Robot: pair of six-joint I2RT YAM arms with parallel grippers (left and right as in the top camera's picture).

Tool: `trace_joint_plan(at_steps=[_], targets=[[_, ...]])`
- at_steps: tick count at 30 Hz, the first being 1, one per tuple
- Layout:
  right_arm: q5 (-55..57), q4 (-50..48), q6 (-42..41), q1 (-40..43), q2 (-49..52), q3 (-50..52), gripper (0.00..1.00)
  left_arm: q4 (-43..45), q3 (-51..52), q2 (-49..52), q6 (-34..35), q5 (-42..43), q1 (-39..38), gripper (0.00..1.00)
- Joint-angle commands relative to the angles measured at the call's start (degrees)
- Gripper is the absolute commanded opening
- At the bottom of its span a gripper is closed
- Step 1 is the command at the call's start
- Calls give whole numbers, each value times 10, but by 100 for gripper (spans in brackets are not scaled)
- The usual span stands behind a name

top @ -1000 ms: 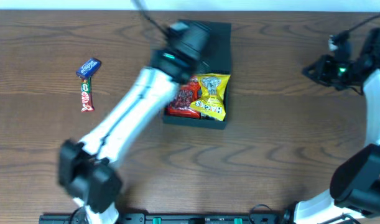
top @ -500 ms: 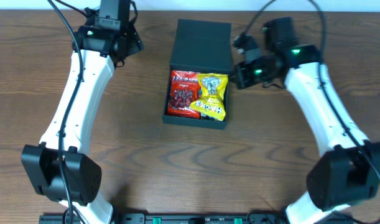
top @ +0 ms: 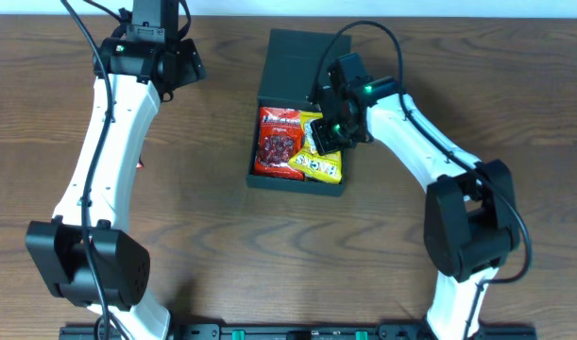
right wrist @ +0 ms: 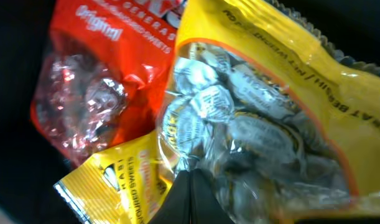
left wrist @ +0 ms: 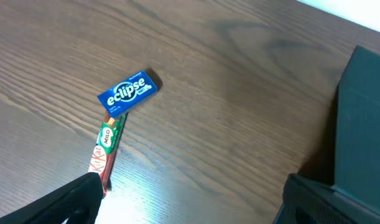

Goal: Pack container

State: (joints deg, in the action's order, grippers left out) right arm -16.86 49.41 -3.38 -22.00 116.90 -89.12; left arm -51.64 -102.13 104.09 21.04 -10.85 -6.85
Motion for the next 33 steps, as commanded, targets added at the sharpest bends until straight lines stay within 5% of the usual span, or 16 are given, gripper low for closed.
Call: trace_joint_plan(at_steps=[1,14,20,33], targets=[[34,2,-24,-5,38,-1,2,-2,0,6,-18,2,2,94],[10,4,-24,-6,-29,-33,2,-2,0,6,-18,2,2,94],[93,9,-24,-6,-100,-32,2,-1,0,6,-18,2,2,94],[141,2,-65,-6,8,-22,1,-3,0,6,-18,2,2,94]])
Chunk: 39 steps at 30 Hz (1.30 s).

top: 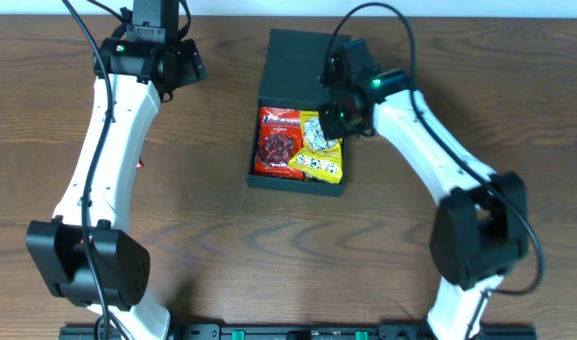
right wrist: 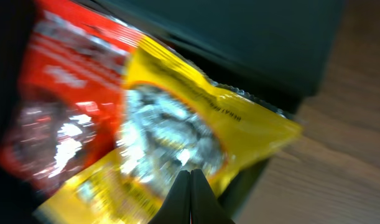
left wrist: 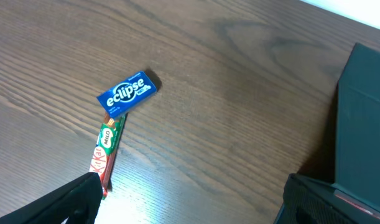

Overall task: Pack container
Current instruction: 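Press the yellow bag down into the box with the right gripper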

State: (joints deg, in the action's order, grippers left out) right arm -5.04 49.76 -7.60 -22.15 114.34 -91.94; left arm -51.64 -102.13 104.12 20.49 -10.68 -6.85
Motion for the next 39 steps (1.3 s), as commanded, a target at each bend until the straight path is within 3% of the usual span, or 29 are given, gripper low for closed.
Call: trace_joint_plan(at_steps=[1,10,25,39], targets=[[23,-2,-23,-4,45,6,2,-3,0,6,-12,0,2,94],[22,2,-33,-4,78,0,1,-4,0,6,-12,0,2,95],[22,-16,-33,-4,-32,-15,2,-4,0,6,-12,0,2,95],[18,-48,-33,-4,65,-14,1,-4,0,6,-12,0,2,94]])
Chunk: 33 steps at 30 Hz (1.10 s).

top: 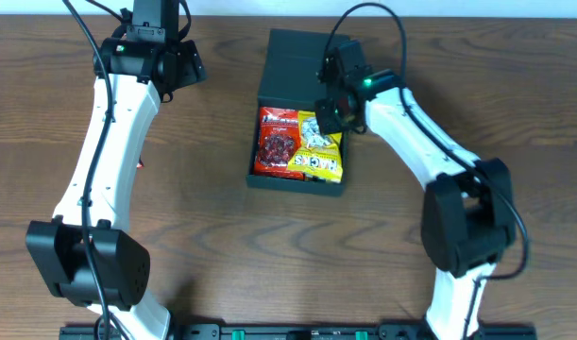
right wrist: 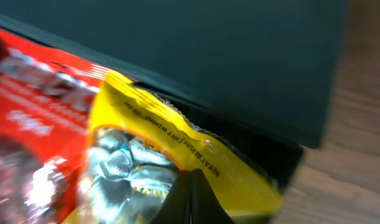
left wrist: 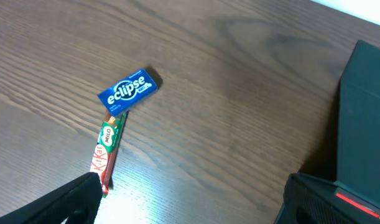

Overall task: Pack container
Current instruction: 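Press the yellow bag down into the box with the right gripper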

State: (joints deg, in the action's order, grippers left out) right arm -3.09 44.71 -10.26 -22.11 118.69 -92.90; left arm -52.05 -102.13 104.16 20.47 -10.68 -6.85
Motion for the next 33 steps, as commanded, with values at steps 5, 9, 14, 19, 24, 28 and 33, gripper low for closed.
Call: trace_joint_plan(at_steps=[5,9,14,19,24,28,33], targets=[[0,-3,-6,-3,22,-5,1,0,0,5,-12,0,2,94],[1,11,-6,1,7,-19,1,1,0,5,-12,0,2,95],[-2,93,-4,-1,-33,-71,1,1,0,5,-12,0,2,94],[-30,164,25,-24,-77,-81,2,7,0,5,-12,0,2,95],[-44,165,35,-58,-77,-31,2,19,0,5,-12,0,2,95],[-49,126,33,-66,-77,28,2,19,0,5,-12,0,2,95],[-40,56,21,-65,-77,102,2,19,0,5,-12,0,2,95]])
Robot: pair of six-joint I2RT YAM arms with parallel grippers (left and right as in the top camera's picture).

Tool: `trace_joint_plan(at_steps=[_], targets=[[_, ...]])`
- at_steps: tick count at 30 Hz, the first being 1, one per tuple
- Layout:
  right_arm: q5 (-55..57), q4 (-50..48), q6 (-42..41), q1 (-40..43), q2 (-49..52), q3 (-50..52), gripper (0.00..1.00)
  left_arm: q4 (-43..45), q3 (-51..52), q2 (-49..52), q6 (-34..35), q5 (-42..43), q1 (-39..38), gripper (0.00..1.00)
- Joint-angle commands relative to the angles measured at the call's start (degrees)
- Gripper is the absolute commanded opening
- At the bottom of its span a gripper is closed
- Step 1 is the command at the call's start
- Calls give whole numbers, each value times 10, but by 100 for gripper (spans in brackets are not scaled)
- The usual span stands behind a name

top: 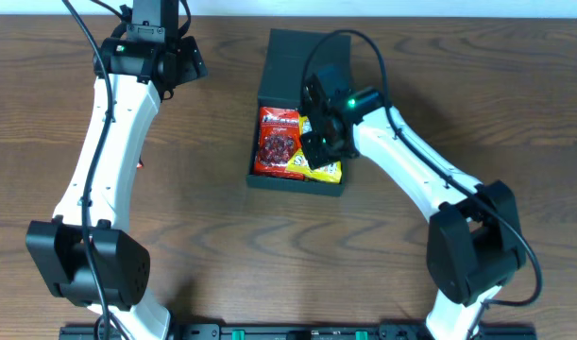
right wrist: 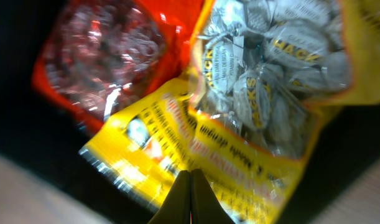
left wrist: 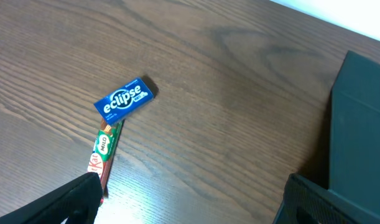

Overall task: Pack container
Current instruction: 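Press the yellow bag down into the box with the right gripper, then lift the right gripper away and lower the left gripper to the Eclipse tin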

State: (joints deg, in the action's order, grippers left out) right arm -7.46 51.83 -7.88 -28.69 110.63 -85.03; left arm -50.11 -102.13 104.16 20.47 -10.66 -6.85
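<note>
An open black box [top: 296, 185] holds a red candy bag [top: 278, 142] on the left and a yellow bag of wrapped sweets [top: 327, 170] on the right. My right gripper [top: 318, 142] is shut and hangs low over the yellow bag [right wrist: 252, 118], with its fingertips [right wrist: 190, 193] closed together above the bag's printed lower part and nothing gripped. The red bag [right wrist: 115, 56] lies beside it. My left gripper [left wrist: 190, 202] is open, high above the table at the far left. A blue Eclipse pack [left wrist: 124, 99] and a KitKat bar [left wrist: 101, 155] lie below it.
The box's lid [top: 302, 59] stands folded back behind the box, and its edge also shows as the dark lid [left wrist: 361, 124] in the left wrist view. The left arm [top: 109, 161] covers most of the loose sweets from overhead. Bare wood surrounds the box.
My right gripper moved from the box's back right corner by the lid to the middle of the box, over the yellow bag's lower half. The left wrist view shifted slightly.
My right gripper was shut low over the yellow bag in the box. Then it was at the bag's right edge, where the bag overhung the wall, then at the back edge by the lid. Now it is over the bag's middle. The left arm stayed open.
</note>
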Motion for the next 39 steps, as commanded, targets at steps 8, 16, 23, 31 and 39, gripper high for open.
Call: trace_joint_plan(at_steps=[8,16,23,31,39], targets=[[10,-41,-9,2,4,55,1,-7,0,5,-12,0,2,95],[-33,0,-9,2,-15,0,1,-9,0,5,-48,-4,2,95],[-30,-28,-29,19,-99,-66,2,-9,0,5,-35,-17,19,95],[-31,-52,-33,86,-147,-68,68,-31,17,5,94,-14,68,98],[-31,-49,-41,113,-146,-68,84,34,110,6,138,-27,96,95]])
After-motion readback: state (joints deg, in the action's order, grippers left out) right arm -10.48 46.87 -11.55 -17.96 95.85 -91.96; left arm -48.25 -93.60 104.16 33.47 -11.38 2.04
